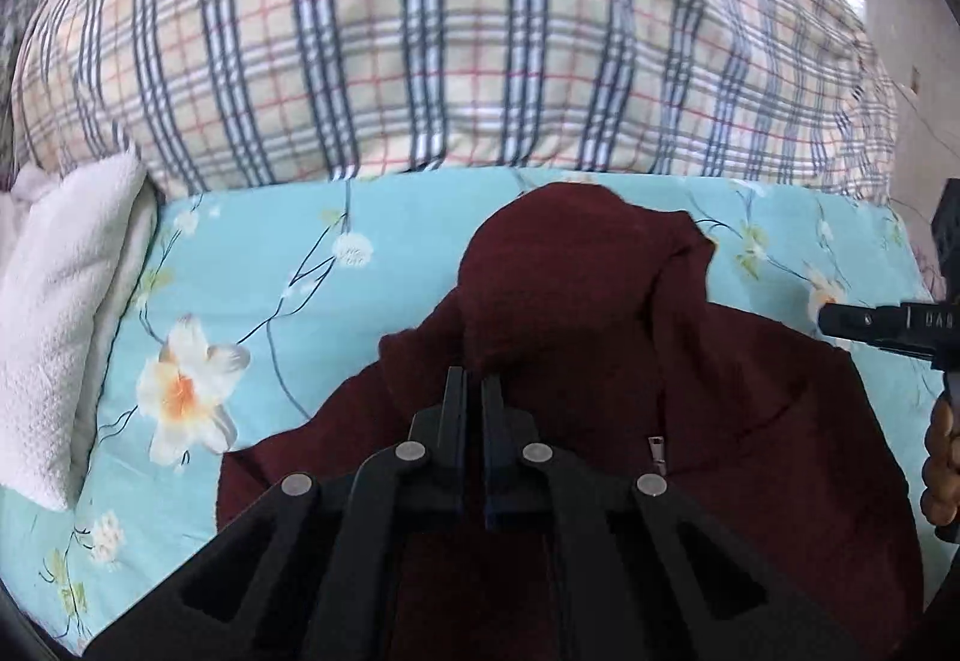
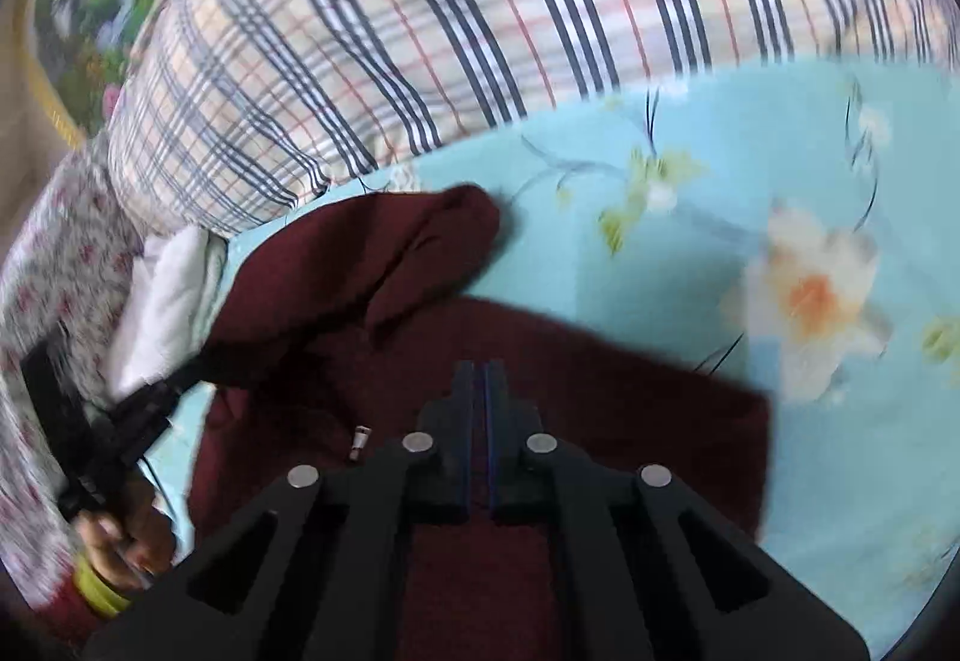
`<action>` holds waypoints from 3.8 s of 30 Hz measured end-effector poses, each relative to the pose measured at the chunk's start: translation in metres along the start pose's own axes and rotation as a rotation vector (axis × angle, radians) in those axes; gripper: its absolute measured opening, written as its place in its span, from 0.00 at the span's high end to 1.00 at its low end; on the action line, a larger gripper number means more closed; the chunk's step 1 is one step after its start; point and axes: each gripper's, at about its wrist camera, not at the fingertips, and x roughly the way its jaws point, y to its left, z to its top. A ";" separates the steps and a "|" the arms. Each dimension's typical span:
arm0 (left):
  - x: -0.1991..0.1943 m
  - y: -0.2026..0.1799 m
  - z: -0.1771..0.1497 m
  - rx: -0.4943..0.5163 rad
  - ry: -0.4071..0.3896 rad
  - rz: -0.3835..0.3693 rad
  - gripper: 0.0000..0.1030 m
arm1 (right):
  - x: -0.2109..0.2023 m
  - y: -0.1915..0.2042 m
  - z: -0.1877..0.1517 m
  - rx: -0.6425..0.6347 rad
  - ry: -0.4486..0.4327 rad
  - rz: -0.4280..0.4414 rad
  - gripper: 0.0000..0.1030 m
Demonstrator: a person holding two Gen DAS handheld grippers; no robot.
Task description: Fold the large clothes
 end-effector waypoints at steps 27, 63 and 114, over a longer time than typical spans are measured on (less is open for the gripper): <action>-0.011 0.017 0.024 -0.015 -0.077 -0.050 0.98 | 0.042 0.048 0.073 -0.386 -0.036 -0.050 0.92; -0.025 -0.006 -0.092 -0.264 0.217 -0.338 0.88 | 0.034 0.007 -0.087 0.366 0.100 0.178 0.79; -0.048 0.017 -0.128 -0.161 0.202 -0.257 0.94 | -0.068 -0.007 -0.122 0.171 -0.046 0.033 0.74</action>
